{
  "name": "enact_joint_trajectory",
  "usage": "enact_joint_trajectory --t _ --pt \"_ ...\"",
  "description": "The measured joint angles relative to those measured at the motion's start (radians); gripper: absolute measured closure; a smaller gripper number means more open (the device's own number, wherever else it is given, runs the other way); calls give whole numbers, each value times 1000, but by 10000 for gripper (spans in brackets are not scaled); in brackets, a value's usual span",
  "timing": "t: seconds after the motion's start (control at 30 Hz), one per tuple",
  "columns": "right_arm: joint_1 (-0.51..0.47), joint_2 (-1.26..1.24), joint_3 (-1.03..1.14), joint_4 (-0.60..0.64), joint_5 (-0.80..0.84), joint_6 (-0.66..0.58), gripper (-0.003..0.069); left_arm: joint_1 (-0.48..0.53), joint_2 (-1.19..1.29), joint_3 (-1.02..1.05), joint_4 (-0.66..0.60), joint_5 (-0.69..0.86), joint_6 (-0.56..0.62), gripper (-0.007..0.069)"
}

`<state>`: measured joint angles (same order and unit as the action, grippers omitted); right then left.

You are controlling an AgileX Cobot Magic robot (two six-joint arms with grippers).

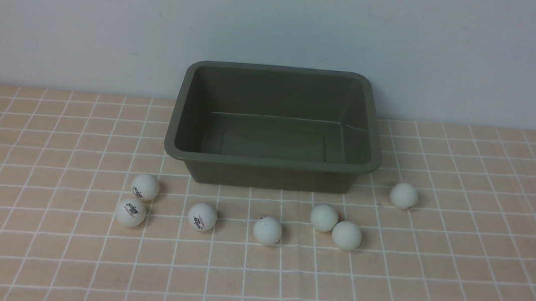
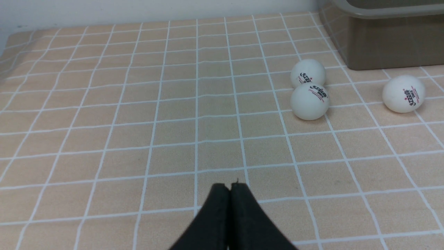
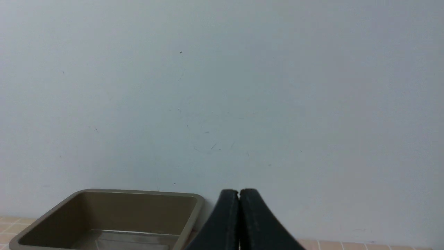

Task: Put the table tennis balls into the box on the light coffee tablecloth.
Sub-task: 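Reach for and grasp a ping pong ball on the table beside the basket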

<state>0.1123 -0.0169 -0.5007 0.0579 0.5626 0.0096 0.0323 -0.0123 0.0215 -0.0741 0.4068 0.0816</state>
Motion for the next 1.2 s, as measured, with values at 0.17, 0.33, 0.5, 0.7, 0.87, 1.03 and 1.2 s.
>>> enact_joint_trajectory --t 0.17,0.33,0.5,0.7,0.87,1.03,1.2 --pt "0 0 0 0 0 0 673 0 0 0 0 0 0 693" --pt "0 0 0 0 0 0 673 0 0 0 0 0 0 693" --pt "0 0 0 4 0 0 673 0 0 0 0 0 0 693" --pt "0 0 0 7 7 0 673 0 0 0 0 0 0 693" --pt "0 -1 0 20 8 0 673 0 0 0 0 0 1 693" --pt "0 -1 0 22 11 0 673 0 0 0 5 -4 20 693" --pt "0 -1 0 23 28 0 673 0 0 2 5 -11 23 693"
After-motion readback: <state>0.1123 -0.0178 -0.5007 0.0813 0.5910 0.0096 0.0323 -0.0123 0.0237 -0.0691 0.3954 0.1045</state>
